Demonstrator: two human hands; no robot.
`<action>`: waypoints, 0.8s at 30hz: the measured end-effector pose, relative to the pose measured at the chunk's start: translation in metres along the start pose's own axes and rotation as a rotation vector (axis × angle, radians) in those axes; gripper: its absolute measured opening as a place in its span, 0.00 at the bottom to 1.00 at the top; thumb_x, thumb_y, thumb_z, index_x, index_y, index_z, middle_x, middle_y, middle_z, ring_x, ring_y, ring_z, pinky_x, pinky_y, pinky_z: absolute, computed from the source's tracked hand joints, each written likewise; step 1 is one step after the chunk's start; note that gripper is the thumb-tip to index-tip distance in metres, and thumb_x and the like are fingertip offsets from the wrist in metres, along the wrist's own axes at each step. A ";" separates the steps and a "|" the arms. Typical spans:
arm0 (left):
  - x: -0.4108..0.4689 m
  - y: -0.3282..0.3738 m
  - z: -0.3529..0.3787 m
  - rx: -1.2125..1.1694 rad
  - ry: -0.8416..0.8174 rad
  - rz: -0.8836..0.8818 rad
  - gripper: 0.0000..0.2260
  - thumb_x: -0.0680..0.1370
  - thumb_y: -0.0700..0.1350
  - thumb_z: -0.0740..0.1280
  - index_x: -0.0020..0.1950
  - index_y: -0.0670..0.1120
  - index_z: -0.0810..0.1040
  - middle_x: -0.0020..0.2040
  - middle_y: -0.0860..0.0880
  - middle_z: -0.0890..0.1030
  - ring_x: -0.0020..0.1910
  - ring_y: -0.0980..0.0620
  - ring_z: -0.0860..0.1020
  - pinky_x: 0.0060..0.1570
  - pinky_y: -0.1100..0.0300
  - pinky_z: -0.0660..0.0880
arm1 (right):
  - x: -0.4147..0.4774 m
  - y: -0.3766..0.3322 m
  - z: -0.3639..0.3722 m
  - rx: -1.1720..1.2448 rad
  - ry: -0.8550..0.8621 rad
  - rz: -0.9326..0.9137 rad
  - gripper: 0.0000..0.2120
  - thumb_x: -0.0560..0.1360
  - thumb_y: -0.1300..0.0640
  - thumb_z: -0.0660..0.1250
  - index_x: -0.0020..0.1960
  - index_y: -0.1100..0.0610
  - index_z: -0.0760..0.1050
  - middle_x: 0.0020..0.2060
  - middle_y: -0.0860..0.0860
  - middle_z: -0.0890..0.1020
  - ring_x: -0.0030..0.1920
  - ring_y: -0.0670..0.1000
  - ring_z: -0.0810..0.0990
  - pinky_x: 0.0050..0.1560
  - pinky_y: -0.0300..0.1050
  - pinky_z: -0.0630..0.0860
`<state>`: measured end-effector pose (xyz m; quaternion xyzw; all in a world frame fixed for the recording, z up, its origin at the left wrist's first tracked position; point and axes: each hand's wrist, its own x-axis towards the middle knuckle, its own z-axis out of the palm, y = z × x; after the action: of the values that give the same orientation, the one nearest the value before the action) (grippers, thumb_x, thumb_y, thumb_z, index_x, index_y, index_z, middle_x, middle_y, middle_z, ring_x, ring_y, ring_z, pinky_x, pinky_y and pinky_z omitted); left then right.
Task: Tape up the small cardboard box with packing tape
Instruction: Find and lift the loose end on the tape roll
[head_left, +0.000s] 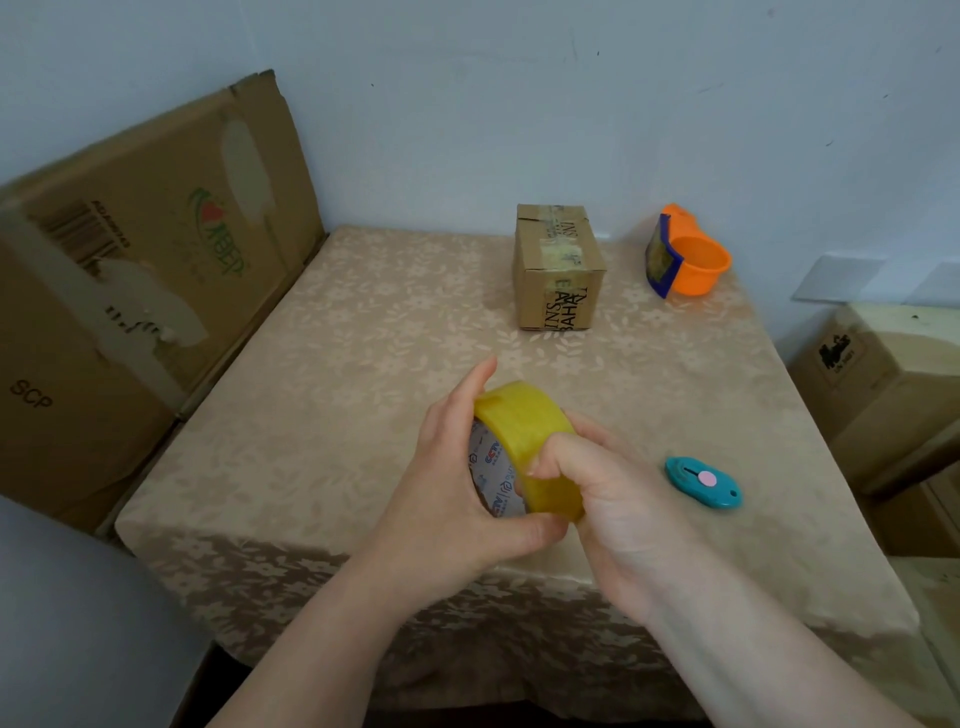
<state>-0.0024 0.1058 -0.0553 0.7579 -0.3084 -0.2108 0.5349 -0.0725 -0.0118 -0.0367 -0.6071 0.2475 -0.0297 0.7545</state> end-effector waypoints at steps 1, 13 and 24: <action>0.000 0.000 0.000 0.001 0.002 -0.001 0.50 0.56 0.53 0.77 0.72 0.69 0.53 0.66 0.66 0.62 0.66 0.69 0.65 0.65 0.56 0.71 | -0.001 0.000 0.000 0.002 0.006 -0.003 0.21 0.57 0.59 0.63 0.48 0.65 0.76 0.38 0.56 0.79 0.41 0.52 0.79 0.44 0.49 0.72; 0.008 -0.002 -0.009 -0.032 0.115 -0.027 0.36 0.61 0.56 0.79 0.65 0.71 0.67 0.73 0.66 0.60 0.70 0.69 0.60 0.69 0.50 0.67 | 0.000 -0.003 -0.007 0.063 -0.041 -0.106 0.14 0.67 0.68 0.66 0.50 0.57 0.80 0.41 0.54 0.82 0.46 0.51 0.79 0.51 0.47 0.74; 0.007 0.000 -0.003 0.591 0.345 0.153 0.14 0.75 0.43 0.69 0.61 0.50 0.79 0.61 0.53 0.80 0.66 0.52 0.73 0.65 0.63 0.62 | 0.001 0.004 -0.004 -0.706 0.199 -0.375 0.08 0.71 0.61 0.68 0.50 0.55 0.75 0.43 0.51 0.82 0.45 0.51 0.81 0.49 0.55 0.79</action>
<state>0.0042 0.1027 -0.0542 0.8792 -0.3170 0.0596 0.3508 -0.0745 -0.0151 -0.0415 -0.8575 0.1991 -0.1385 0.4537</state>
